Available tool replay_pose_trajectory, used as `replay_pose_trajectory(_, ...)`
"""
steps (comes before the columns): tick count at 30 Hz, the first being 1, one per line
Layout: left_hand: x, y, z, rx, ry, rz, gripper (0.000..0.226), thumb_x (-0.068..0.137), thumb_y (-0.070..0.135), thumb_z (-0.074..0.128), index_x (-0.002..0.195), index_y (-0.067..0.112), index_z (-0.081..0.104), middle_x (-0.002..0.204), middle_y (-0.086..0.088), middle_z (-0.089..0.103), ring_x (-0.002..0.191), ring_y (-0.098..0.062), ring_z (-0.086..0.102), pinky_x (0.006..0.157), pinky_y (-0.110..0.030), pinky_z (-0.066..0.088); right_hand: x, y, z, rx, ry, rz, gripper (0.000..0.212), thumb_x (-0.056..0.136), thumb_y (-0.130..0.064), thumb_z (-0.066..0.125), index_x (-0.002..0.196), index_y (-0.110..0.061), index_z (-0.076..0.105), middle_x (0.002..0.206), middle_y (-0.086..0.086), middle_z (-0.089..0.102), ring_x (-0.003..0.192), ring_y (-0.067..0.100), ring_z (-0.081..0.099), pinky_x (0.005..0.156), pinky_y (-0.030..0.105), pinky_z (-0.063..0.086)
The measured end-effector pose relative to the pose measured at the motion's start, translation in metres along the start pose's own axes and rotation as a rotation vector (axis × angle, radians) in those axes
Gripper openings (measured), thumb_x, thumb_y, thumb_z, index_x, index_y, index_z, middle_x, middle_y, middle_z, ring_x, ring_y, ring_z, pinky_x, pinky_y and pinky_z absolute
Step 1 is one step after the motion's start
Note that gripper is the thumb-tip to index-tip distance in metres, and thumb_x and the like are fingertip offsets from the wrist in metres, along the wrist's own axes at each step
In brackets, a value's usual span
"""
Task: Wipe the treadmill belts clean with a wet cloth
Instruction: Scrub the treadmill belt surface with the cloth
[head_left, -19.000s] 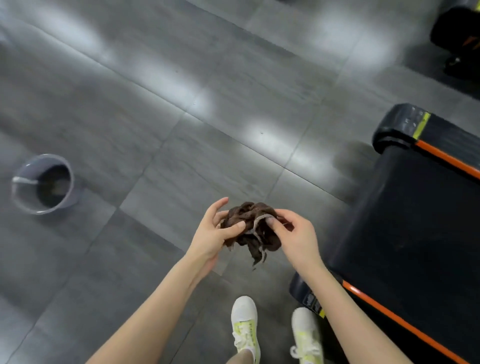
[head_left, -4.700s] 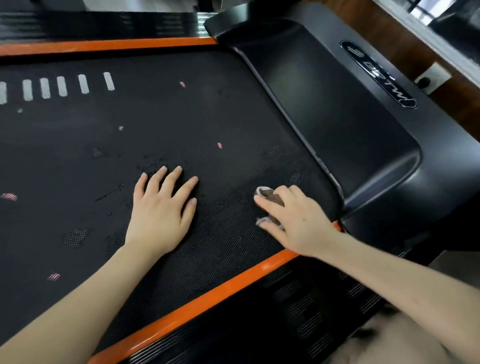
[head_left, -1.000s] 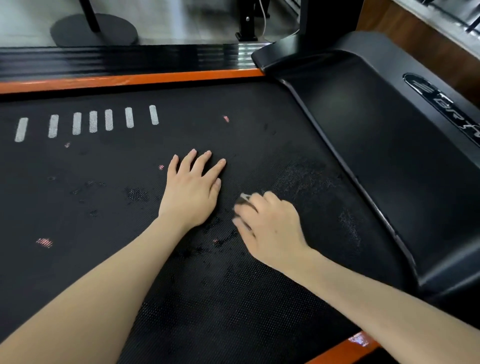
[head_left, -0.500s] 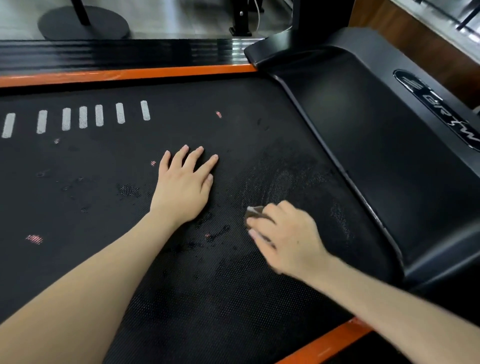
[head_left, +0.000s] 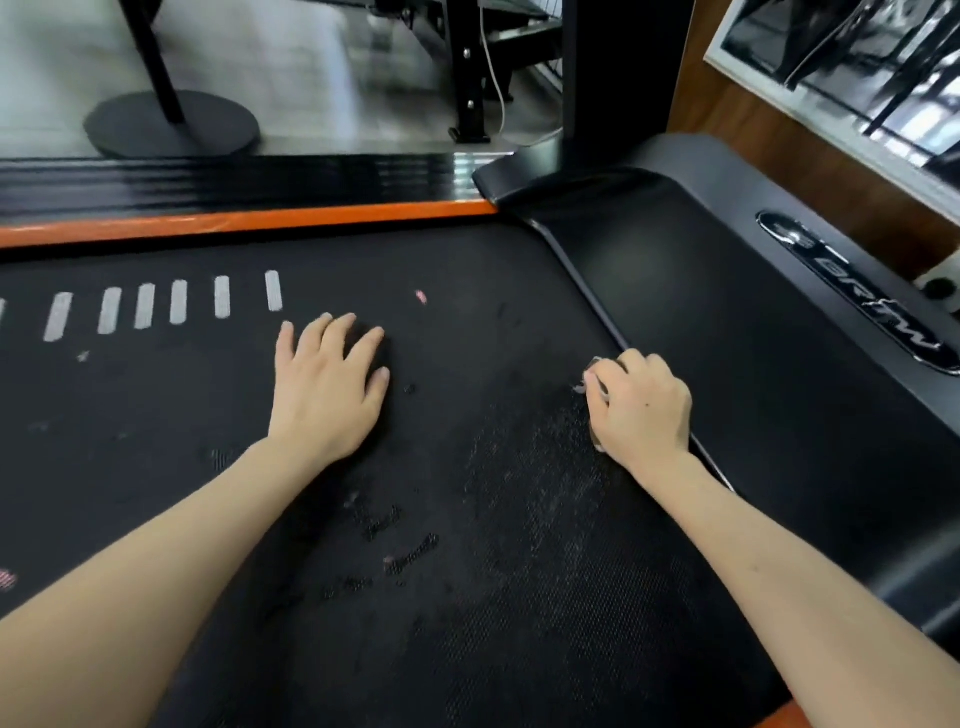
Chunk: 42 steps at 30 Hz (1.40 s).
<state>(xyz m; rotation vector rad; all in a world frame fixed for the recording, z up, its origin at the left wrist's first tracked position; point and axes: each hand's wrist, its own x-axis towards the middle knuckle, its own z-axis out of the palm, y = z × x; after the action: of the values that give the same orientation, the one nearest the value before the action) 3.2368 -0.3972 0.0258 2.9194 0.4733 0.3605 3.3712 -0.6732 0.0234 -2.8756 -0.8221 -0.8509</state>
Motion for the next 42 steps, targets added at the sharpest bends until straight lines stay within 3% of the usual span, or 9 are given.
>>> replay_pose_trajectory(8, 0.011, -0.004, 0.022, 0.046, -0.031, -0.087, 0.073, 0.086, 0.051, 0.009, 0.143, 0.016, 0.04, 0.149, -0.011, 0.035, 0.141, -0.03, 0.022, 0.115, -0.05, 0.012, 0.109, -0.061, 0.035, -0.048, -0.262, 0.209, 0.034, 0.101, -0.034, 0.036, 0.113, -0.014, 0.061, 0.115, 0.01, 0.057, 0.106, 0.03, 0.051, 0.073, 0.037, 0.039)
replay_pose_trajectory(15, 0.011, -0.004, 0.021, 0.065, -0.034, -0.085, 0.072, 0.087, 0.05, 0.009, 0.142, 0.016, 0.041, 0.147, -0.012, 0.038, 0.141, -0.03, 0.025, 0.114, -0.052, 0.015, 0.016, -0.091, -0.003, 0.346, -0.11, -0.401, 0.035, 0.091, -0.035, 0.042, 0.076, -0.016, 0.068, 0.076, 0.004, 0.059, 0.064, 0.026, 0.052, 0.046, 0.032, 0.041)
replay_pose_trajectory(17, 0.01, -0.003, 0.02, 0.067, -0.042, -0.087, 0.073, 0.087, 0.051, 0.008, 0.142, 0.016, 0.041, 0.148, -0.012, 0.038, 0.141, -0.03, 0.024, 0.115, -0.051, 0.014, 0.043, -0.075, 0.011, 0.191, -0.085, -0.355, 0.038, 0.09, -0.035, 0.038, 0.076, -0.014, 0.067, 0.075, 0.008, 0.059, 0.065, 0.03, 0.055, 0.047, 0.035, 0.043)
replay_pose_trajectory(22, 0.01, -0.004, 0.021, 0.062, -0.029, -0.089, 0.072, 0.087, 0.05, 0.01, 0.14, 0.015, 0.044, 0.146, -0.013, 0.04, 0.139, -0.032, 0.028, 0.114, -0.052, 0.015, 0.134, -0.058, 0.049, -0.009, -0.262, 0.199, 0.034, 0.099, -0.036, 0.04, 0.121, -0.014, 0.054, 0.121, 0.014, 0.054, 0.11, 0.033, 0.05, 0.081, 0.041, 0.043)
replay_pose_trajectory(24, 0.009, -0.003, 0.02, 0.062, -0.039, -0.085, 0.072, 0.087, 0.049, 0.01, 0.14, 0.015, 0.045, 0.145, -0.013, 0.041, 0.139, -0.032, 0.029, 0.113, -0.052, 0.016, 0.129, -0.089, 0.042, 0.07, -0.255, 0.156, 0.033, 0.096, -0.036, 0.046, 0.119, -0.015, 0.053, 0.119, 0.011, 0.057, 0.11, 0.033, 0.051, 0.082, 0.041, 0.044)
replay_pose_trajectory(29, 0.009, -0.003, 0.017, 0.058, -0.044, -0.092, 0.07, 0.088, 0.048, 0.013, 0.14, 0.015, 0.045, 0.145, -0.012, 0.042, 0.139, -0.032, 0.029, 0.113, -0.052, 0.017, 0.065, -0.117, 0.013, 0.261, -0.145, -0.384, 0.042, 0.086, -0.035, 0.06, 0.121, -0.012, 0.055, 0.106, 0.009, 0.059, 0.082, 0.029, 0.053, 0.059, 0.036, 0.04)
replay_pose_trajectory(33, 0.009, -0.003, 0.016, 0.053, -0.042, -0.098, 0.063, 0.089, 0.045, 0.021, 0.135, 0.013, 0.051, 0.14, -0.014, 0.048, 0.134, -0.034, 0.037, 0.11, -0.055, 0.024, 0.07, -0.111, 0.021, 0.214, -0.113, -0.399, 0.043, 0.087, -0.047, 0.045, 0.11, -0.015, 0.064, 0.115, 0.013, 0.055, 0.083, 0.03, 0.052, 0.058, 0.036, 0.044)
replay_pose_trajectory(37, 0.01, -0.003, 0.016, 0.044, -0.035, -0.098, 0.059, 0.089, 0.043, 0.027, 0.131, 0.012, 0.055, 0.135, -0.016, 0.052, 0.13, -0.036, 0.042, 0.107, -0.057, 0.029, 0.081, -0.113, 0.03, 0.329, -0.119, -0.461, 0.038, 0.087, -0.041, 0.045, 0.096, -0.015, 0.071, 0.095, 0.007, 0.061, 0.075, 0.027, 0.055, 0.054, 0.035, 0.046)
replay_pose_trajectory(42, 0.009, -0.002, 0.017, 0.038, -0.032, -0.097, 0.057, 0.089, 0.042, 0.028, 0.129, 0.012, 0.057, 0.133, -0.015, 0.055, 0.128, -0.036, 0.045, 0.106, -0.056, 0.031, 0.147, -0.13, 0.056, 0.329, -0.196, -0.296, 0.023, 0.093, -0.033, 0.056, 0.105, -0.019, 0.069, 0.108, 0.005, 0.058, 0.098, 0.025, 0.052, 0.076, 0.037, 0.044)
